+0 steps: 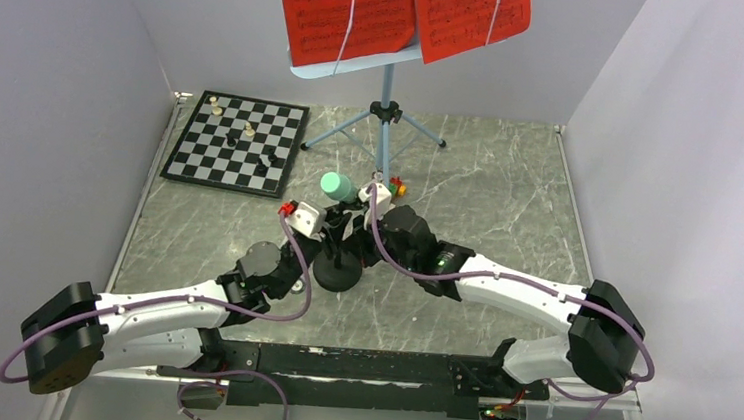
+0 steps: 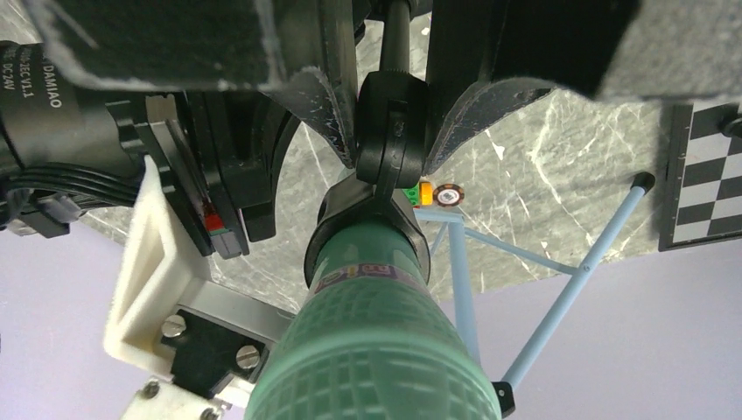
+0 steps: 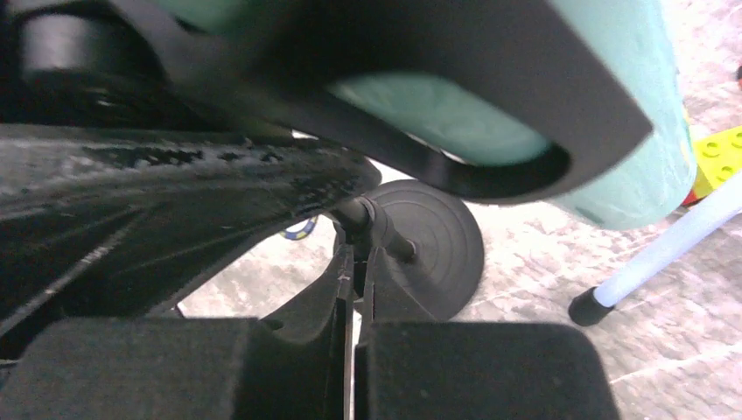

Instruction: Pack up the instrument practice props

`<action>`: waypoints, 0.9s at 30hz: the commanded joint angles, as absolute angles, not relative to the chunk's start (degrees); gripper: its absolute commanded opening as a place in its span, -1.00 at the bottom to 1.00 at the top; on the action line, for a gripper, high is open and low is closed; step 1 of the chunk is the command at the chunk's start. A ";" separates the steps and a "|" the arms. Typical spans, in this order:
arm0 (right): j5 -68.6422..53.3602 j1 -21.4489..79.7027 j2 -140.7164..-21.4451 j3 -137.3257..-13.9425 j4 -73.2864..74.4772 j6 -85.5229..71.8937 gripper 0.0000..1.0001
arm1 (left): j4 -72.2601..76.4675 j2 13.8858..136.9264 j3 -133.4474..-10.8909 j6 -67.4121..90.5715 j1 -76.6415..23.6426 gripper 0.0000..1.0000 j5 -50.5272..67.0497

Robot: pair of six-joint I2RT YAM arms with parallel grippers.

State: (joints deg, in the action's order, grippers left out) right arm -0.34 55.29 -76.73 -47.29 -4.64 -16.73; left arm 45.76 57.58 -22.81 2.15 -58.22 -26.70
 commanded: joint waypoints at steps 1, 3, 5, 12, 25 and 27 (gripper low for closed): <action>8.28 56.43 -74.93 -46.28 3.84 -11.21 -1.00 | 39.82 58.23 -20.62 3.94 -58.71 -1.00 -27.89; 7.95 56.43 -73.88 -45.96 3.52 -11.60 -1.00 | 40.06 58.11 -20.55 3.87 -58.71 -1.00 -27.95; 7.68 56.43 -72.98 -46.32 3.99 -12.15 -0.65 | 40.25 57.93 -20.55 3.78 -58.71 -1.00 -28.03; 7.89 56.38 -66.31 -47.10 6.27 -14.72 0.35 | 40.68 57.01 -20.80 4.08 -58.71 -1.00 -27.84; 11.72 52.62 -54.52 -43.48 6.20 -19.63 0.34 | 41.43 60.53 -18.59 7.22 -58.71 -1.00 -27.05; 10.91 51.24 -53.65 -42.63 6.06 -20.13 0.34 | 41.31 61.00 -18.22 7.46 -58.73 -1.00 -27.07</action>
